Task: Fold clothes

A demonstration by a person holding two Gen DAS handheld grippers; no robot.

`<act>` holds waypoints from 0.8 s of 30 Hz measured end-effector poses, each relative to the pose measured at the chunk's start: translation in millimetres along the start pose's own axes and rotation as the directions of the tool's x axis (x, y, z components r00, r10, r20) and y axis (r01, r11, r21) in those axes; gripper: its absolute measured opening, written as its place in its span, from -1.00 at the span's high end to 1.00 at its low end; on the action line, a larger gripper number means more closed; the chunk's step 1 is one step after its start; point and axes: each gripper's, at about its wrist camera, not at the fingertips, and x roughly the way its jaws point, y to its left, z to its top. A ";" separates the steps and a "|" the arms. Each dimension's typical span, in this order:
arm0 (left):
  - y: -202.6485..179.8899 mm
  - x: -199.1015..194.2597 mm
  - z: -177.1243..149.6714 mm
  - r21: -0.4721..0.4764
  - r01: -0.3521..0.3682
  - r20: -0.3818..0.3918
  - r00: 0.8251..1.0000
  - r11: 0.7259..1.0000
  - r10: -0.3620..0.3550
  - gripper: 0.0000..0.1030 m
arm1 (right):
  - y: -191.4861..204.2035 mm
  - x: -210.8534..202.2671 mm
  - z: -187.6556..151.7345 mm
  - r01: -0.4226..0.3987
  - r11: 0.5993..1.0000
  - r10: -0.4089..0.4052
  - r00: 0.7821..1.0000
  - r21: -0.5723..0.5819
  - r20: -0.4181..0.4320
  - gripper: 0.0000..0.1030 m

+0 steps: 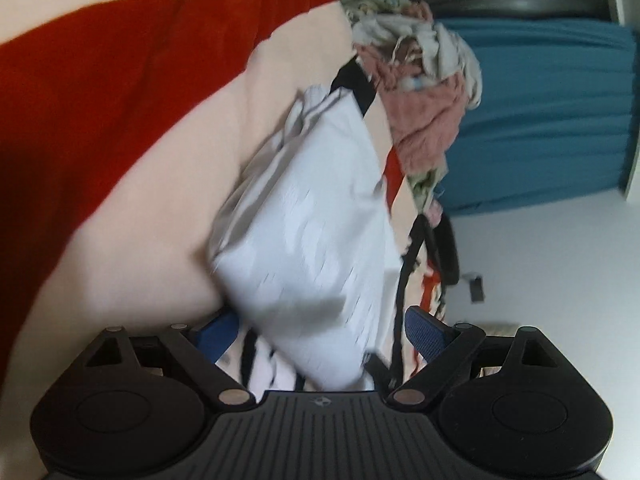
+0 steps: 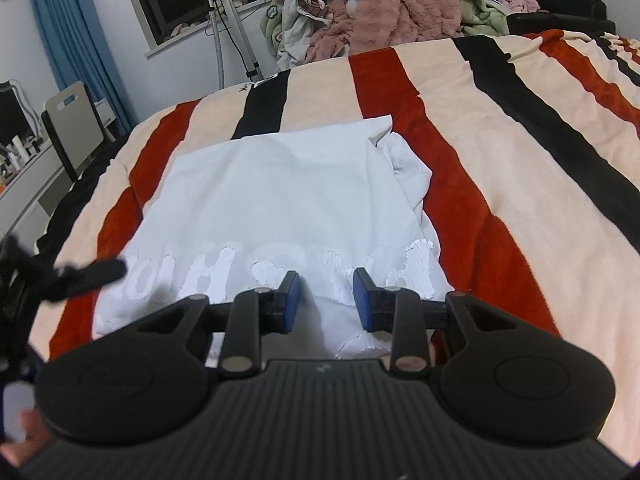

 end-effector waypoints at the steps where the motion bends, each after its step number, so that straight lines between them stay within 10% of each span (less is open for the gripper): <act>1: 0.3 0.5 2.0 -0.002 0.003 0.015 1.000 1.000 -0.003 -0.66 | -0.3 -0.1 -0.4 0.000 1.000 0.000 1.000 0.004 0.001 0.38; 8: -0.5 5.7 9.7 0.033 -0.035 0.060 0.998 0.999 0.033 0.55 | -5.8 -8.5 0.6 -0.011 0.995 0.009 1.000 0.100 0.021 0.38; 11: 1.3 5.8 10.1 0.008 -0.010 0.069 0.998 1.000 0.010 0.64 | -16.2 -26.0 1.8 -0.090 0.966 0.078 0.995 0.243 0.061 0.30; 15: -1.3 6.4 7.8 0.034 -0.017 0.075 0.997 0.999 0.014 0.67 | -33.5 -40.1 -12.2 -0.331 0.820 0.306 0.943 0.468 0.132 -0.71; 21: 0.7 6.3 7.1 0.021 -0.010 0.079 0.997 1.000 0.008 0.70 | -41.7 12.1 -43.5 -0.390 0.572 0.528 0.848 0.722 0.039 -0.71; 24: 1.4 6.1 6.8 0.011 -0.004 0.086 0.996 1.000 0.003 0.71 | -51.6 36.9 -50.6 -0.353 0.495 0.522 0.851 0.794 0.053 -0.68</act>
